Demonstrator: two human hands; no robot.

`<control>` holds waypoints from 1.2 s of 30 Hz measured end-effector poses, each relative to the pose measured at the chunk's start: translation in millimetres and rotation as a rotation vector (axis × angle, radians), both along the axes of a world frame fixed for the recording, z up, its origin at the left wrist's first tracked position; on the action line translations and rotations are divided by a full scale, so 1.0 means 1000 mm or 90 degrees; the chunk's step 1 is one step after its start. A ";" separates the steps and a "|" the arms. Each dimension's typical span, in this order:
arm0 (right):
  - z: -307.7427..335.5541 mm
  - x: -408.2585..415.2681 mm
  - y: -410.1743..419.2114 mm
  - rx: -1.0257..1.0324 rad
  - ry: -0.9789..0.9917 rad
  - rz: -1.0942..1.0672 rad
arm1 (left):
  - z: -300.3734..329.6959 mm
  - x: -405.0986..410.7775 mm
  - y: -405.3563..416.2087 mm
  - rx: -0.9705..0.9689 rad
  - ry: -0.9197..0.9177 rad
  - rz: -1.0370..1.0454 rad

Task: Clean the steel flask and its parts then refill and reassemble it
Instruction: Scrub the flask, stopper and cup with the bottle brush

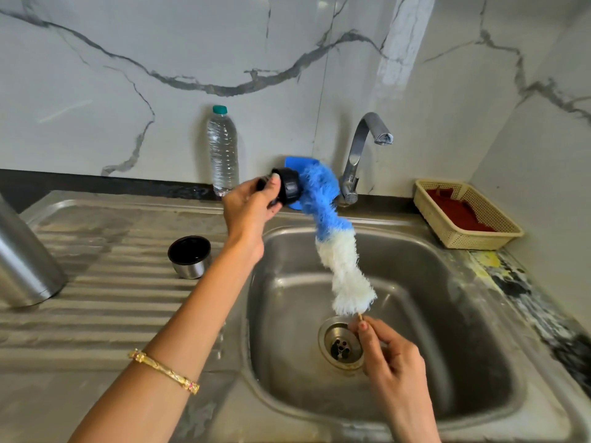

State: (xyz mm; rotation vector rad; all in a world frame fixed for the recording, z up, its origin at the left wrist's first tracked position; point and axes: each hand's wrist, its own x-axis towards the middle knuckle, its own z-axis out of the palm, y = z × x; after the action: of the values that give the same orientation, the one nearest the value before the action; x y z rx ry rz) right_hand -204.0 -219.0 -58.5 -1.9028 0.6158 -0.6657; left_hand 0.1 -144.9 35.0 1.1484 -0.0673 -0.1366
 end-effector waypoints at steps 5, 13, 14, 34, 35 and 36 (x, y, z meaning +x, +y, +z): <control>0.014 0.008 -0.008 0.000 -0.010 -0.008 | -0.009 -0.014 -0.009 -0.015 0.004 -0.066; 0.014 0.017 0.009 0.113 -0.043 0.029 | -0.004 0.012 0.007 -0.007 0.004 -0.017; 0.018 0.023 0.005 0.119 -0.038 0.028 | -0.007 0.009 0.004 0.004 0.001 -0.033; 0.012 0.011 0.010 0.026 -0.006 0.049 | -0.011 -0.006 0.005 -0.050 0.000 0.036; 0.011 0.009 0.009 0.021 -0.008 0.052 | -0.009 -0.004 0.004 -0.062 0.003 0.054; 0.009 0.006 0.007 0.020 -0.007 0.053 | -0.008 -0.002 0.005 -0.069 0.008 0.065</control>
State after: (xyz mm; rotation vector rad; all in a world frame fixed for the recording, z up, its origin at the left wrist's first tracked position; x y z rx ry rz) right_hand -197.6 -211.8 -49.5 -1.8833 0.5335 -0.6097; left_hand -2.1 -140.2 26.9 1.0402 -0.0044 -0.0482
